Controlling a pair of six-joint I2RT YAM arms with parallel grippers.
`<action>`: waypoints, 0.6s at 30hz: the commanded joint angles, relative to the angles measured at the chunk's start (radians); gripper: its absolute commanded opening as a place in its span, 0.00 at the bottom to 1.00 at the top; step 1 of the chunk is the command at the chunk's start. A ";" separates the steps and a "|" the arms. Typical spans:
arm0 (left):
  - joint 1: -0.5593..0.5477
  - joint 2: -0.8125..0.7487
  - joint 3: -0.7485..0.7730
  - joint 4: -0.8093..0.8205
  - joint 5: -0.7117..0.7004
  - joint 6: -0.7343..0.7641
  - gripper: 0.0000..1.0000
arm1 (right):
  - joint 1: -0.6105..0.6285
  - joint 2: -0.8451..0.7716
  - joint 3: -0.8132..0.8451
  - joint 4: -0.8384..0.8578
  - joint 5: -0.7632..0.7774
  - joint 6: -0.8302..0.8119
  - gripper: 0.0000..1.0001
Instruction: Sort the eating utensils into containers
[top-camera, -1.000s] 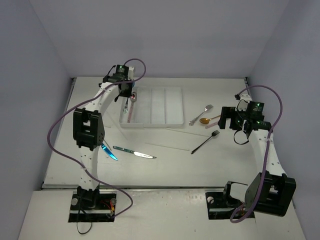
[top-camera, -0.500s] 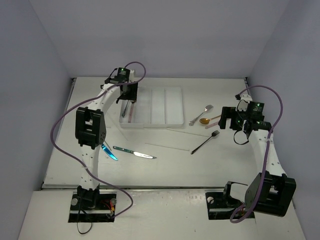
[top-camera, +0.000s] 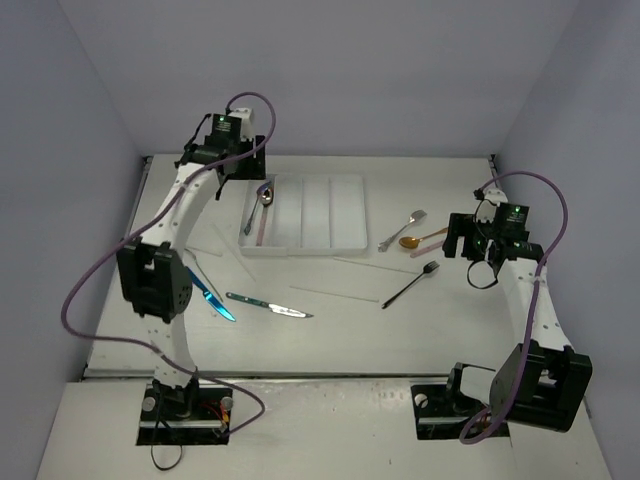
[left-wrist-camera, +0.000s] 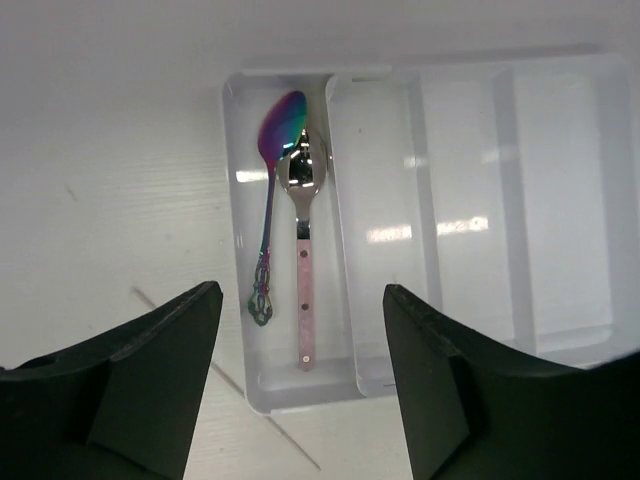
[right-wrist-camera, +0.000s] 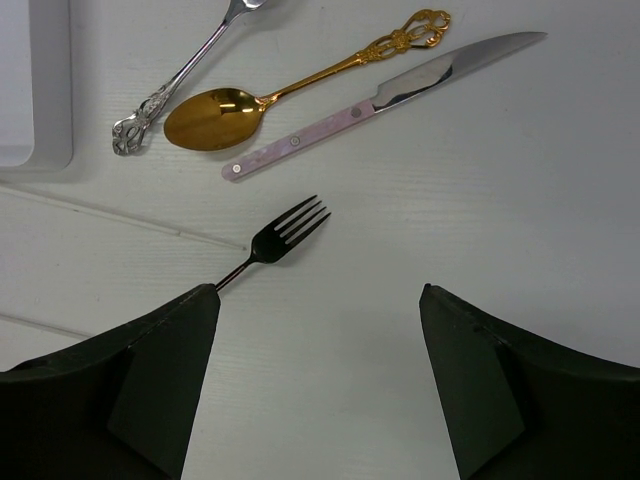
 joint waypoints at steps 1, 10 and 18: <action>0.009 -0.181 -0.111 0.025 -0.011 0.117 0.63 | 0.001 0.049 0.117 0.053 0.009 -0.136 0.72; 0.003 -0.428 -0.373 0.017 0.590 0.425 0.66 | 0.012 0.382 0.394 -0.095 -0.032 -0.838 0.64; -0.001 -0.457 -0.434 0.016 0.691 0.376 0.66 | 0.029 0.659 0.639 -0.369 -0.070 -1.294 0.55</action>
